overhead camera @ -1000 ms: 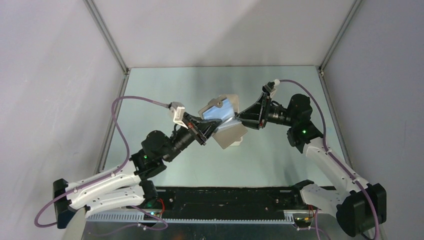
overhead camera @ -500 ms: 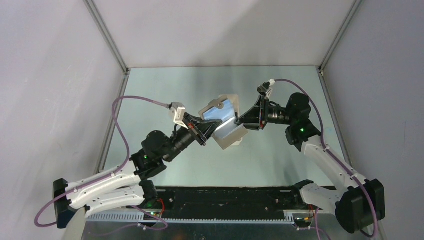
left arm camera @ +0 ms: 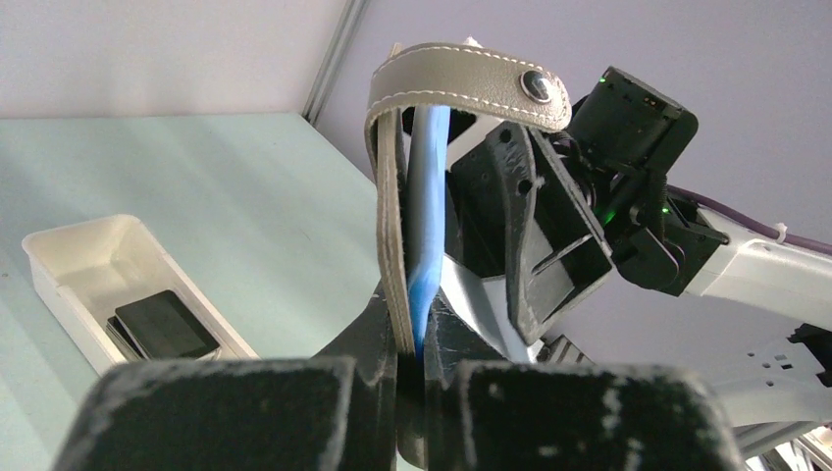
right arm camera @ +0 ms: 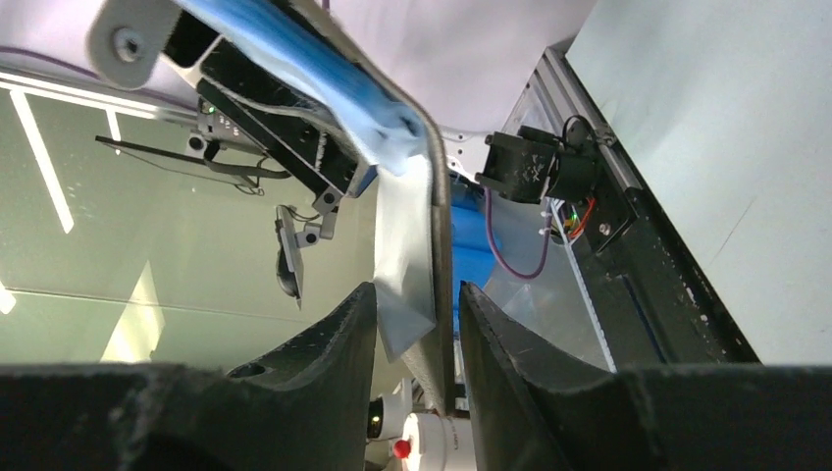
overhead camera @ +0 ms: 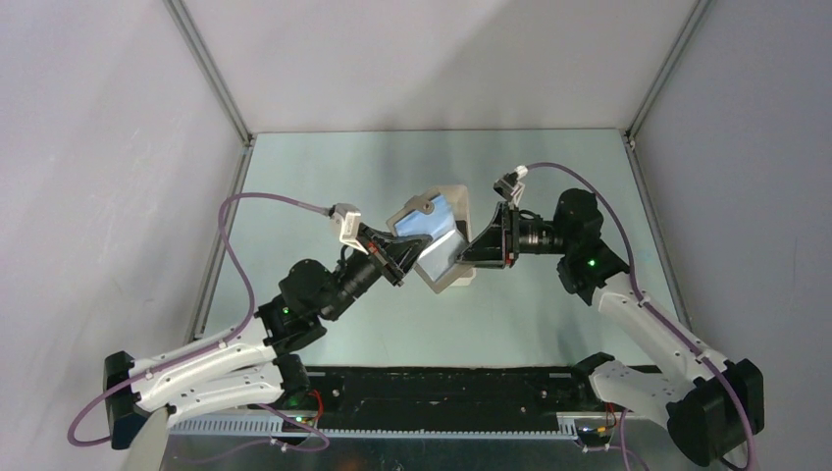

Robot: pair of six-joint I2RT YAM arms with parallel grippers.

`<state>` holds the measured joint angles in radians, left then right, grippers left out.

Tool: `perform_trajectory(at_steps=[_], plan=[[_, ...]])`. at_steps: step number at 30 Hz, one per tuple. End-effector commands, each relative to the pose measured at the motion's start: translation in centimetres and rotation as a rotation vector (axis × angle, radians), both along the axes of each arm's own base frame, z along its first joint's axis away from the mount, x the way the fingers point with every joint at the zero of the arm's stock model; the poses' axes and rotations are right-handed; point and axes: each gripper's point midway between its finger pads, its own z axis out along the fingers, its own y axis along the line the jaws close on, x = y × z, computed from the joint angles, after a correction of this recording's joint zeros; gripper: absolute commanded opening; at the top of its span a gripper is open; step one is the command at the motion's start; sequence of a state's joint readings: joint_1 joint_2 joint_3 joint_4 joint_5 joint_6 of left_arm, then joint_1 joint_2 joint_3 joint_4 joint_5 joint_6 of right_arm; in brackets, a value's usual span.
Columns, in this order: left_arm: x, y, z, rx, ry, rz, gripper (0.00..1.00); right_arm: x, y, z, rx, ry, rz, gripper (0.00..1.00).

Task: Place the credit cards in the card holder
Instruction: Open the card holder at the center of the board.

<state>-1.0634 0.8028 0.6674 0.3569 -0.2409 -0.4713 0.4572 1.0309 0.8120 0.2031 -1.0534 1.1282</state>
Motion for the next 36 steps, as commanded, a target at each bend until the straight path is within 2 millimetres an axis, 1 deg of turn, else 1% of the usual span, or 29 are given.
perform_trajectory(at_steps=[1, 4, 6, 8, 9, 10, 12, 13, 14, 15, 16, 17, 18, 19, 21, 23, 24, 25, 26, 27, 28, 29, 30, 31, 32, 34, 35, 36], plan=[[-0.2, 0.3, 2.3, -0.076, -0.025, 0.001, 0.00, 0.5, 0.7, 0.1, -0.018, -0.037, -0.012, 0.40], [-0.4, 0.0, 2.2, -0.079, -0.023, -0.016, 0.00, 0.9, 0.8, 0.1, -0.015, -0.037, -0.029, 0.37], [-0.5, 0.0, 2.1, -0.085, -0.018, -0.021, 0.00, 1.2, 1.0, 0.1, -0.015, -0.027, -0.044, 0.31], [-0.4, 0.1, 2.0, -0.094, -0.013, -0.017, 0.00, 1.4, 1.1, 0.1, -0.013, -0.020, -0.054, 0.19], [-0.4, 0.2, 2.1, -0.101, -0.010, -0.010, 0.00, 1.6, 1.2, 0.0, -0.014, -0.014, -0.055, 0.06], [-0.3, 0.3, 2.0, -0.110, -0.001, -0.006, 0.00, 1.6, 1.2, 0.0, -0.012, -0.013, -0.053, 0.02], [0.1, 0.7, 1.6, -0.128, 0.023, 0.021, 0.11, 1.6, 1.2, -0.1, -0.015, -0.011, -0.050, 0.00], [0.3, 1.2, 1.5, -0.141, 0.035, 0.042, 0.26, 1.6, 1.2, -0.2, -0.017, -0.010, -0.050, 0.00], [0.6, 1.5, 1.0, -0.159, 0.064, 0.063, 0.44, 1.8, 1.0, -0.5, -0.027, -0.001, -0.057, 0.00], [0.7, 1.9, 0.9, -0.176, 0.076, 0.076, 0.52, 2.1, 0.7, -0.6, -0.033, 0.005, -0.067, 0.00], [0.8, 2.3, 0.4, -0.201, 0.107, 0.088, 0.66, 2.1, 0.4, -1.0, -0.047, 0.013, -0.070, 0.00], [1.1, 2.7, 0.1, -0.214, 0.120, 0.102, 0.71, 2.3, 0.1, -1.2, -0.053, 0.018, -0.075, 0.00], [1.1, 3.1, -0.4, -0.238, 0.148, 0.103, 0.78, 2.2, -0.2, -1.5, -0.064, 0.026, -0.070, 0.00], [1.4, 3.5, -0.8, -0.248, 0.158, 0.118, 0.80, 2.3, -0.5, -1.7, -0.070, 0.030, -0.075, 0.00], [1.7, 4.3, -2.1, -0.261, 0.185, 0.133, 0.82, 2.0, -0.7, -2.2, -0.085, 0.038, -0.055, 0.00], [1.9, 5.0, -2.9, -0.266, 0.193, 0.152, 0.85, 1.4, -0.9, -3.3, -0.118, 0.083, -0.035, 0.00], [2.1, 5.3, -3.6, -0.259, 0.204, 0.164, 0.87, 1.3, -0.9, -3.6, -0.127, 0.092, -0.031, 0.00], [2.2, 5.4, -4.5, -0.243, 0.217, 0.169, 0.88, 1.1, -1.1, -4.5, -0.158, 0.125, -0.030, 0.00], [2.4, 5.6, -4.7, -0.239, 0.224, 0.172, 0.88, 1.4, -1.2, -4.7, -0.179, 0.130, -0.045, 0.00], [2.5, 5.6, -5.4, -0.213, 0.236, 0.174, 0.88, 1.1, -1.5, -6.1, -0.233, 0.170, -0.049, 0.00], [2.6, 5.6, -5.7, -0.195, 0.240, 0.171, 0.89, 1.8, -1.7, -6.3, -0.270, 0.166, -0.089, 0.00], [2.6, 5.5, -6.3, -0.153, 0.252, 0.172, 0.89, 1.5, -2.1, -8.1, -0.346, 0.219, -0.089, 0.00], [2.7, 5.4, -6.6, -0.125, 0.259, 0.175, 0.89, 2.0, -2.3, -8.1, -0.379, 0.215, -0.113, 0.00], [2.7, 5.2, -7.2, -0.069, 0.267, 0.171, 0.89, 1.7, -2.6, -9.4, -0.429, 0.260, -0.102, 0.00], [2.7, 5.1, -7.5, -0.042, 0.273, 0.169, 0.89, 1.8, -2.7, -9.4, -0.440, 0.261, -0.098, 0.00], [2.5, 4.7, -8.1, 0.065, 0.291, 0.152, 0.89, 1.6, -2.6, -10.3, -0.468, 0.309, -0.078, 0.00], [2.6, 4.5, -8.7, 0.101, 0.304, 0.153, 0.90, 1.6, -2.5, -10.4, -0.477, 0.313, -0.075, 0.00], [2.4, 4.6, -9.2, 0.149, 0.325, 0.151, 0.90, 1.3, -2.6, -11.0, -0.507, 0.330, -0.060, 0.00]])
